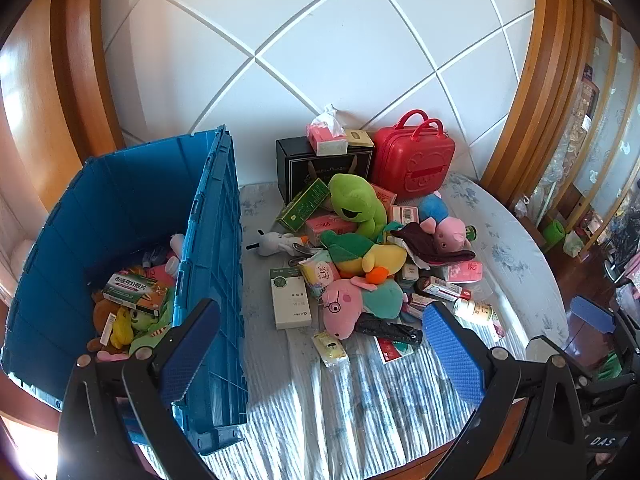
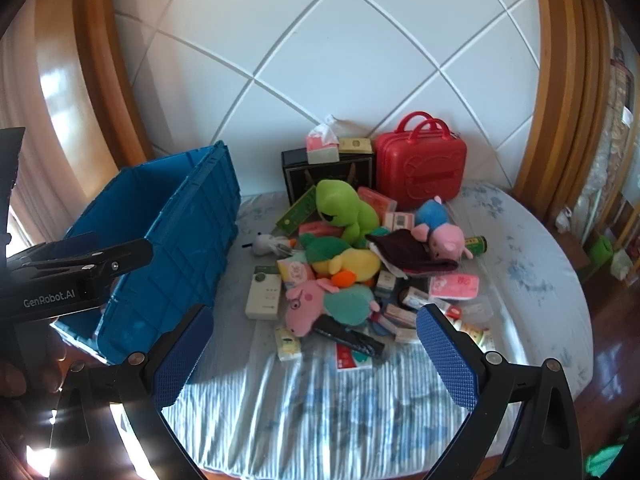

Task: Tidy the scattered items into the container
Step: 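Move both tools toward the pile of items on the bed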

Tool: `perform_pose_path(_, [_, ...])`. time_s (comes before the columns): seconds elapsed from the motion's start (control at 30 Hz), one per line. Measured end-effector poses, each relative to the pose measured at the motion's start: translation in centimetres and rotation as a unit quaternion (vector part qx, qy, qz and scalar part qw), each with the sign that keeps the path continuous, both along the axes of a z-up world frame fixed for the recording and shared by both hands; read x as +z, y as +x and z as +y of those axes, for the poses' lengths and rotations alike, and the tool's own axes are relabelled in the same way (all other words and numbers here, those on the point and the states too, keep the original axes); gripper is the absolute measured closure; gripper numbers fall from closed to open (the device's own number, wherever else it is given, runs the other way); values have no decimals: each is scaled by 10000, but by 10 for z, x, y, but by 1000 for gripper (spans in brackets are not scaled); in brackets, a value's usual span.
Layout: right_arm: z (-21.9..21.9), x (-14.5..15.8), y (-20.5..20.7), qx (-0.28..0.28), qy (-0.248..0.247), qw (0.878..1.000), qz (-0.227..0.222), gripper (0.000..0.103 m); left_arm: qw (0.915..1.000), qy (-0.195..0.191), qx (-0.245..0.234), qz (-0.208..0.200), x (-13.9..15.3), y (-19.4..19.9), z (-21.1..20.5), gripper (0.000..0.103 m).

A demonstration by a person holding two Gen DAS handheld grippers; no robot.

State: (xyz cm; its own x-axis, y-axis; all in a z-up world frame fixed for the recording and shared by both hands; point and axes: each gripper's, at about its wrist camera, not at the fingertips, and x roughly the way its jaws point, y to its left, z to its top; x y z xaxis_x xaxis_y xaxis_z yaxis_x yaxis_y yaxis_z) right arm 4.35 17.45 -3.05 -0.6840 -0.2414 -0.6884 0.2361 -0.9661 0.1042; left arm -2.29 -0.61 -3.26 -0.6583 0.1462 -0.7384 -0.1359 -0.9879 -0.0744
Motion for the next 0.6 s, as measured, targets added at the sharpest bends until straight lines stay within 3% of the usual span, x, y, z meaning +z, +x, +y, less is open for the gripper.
perform_pose_path(0.3, [29,-42,6,-414,129,9989,-193,0,9981,-54,-445,-412,-62,-13,18,0])
perform_pose_path(0.6, [62,-96,-8,-147,232,9986,-453,0,9942,-284,-187,-1023,-148,-31,43,0])
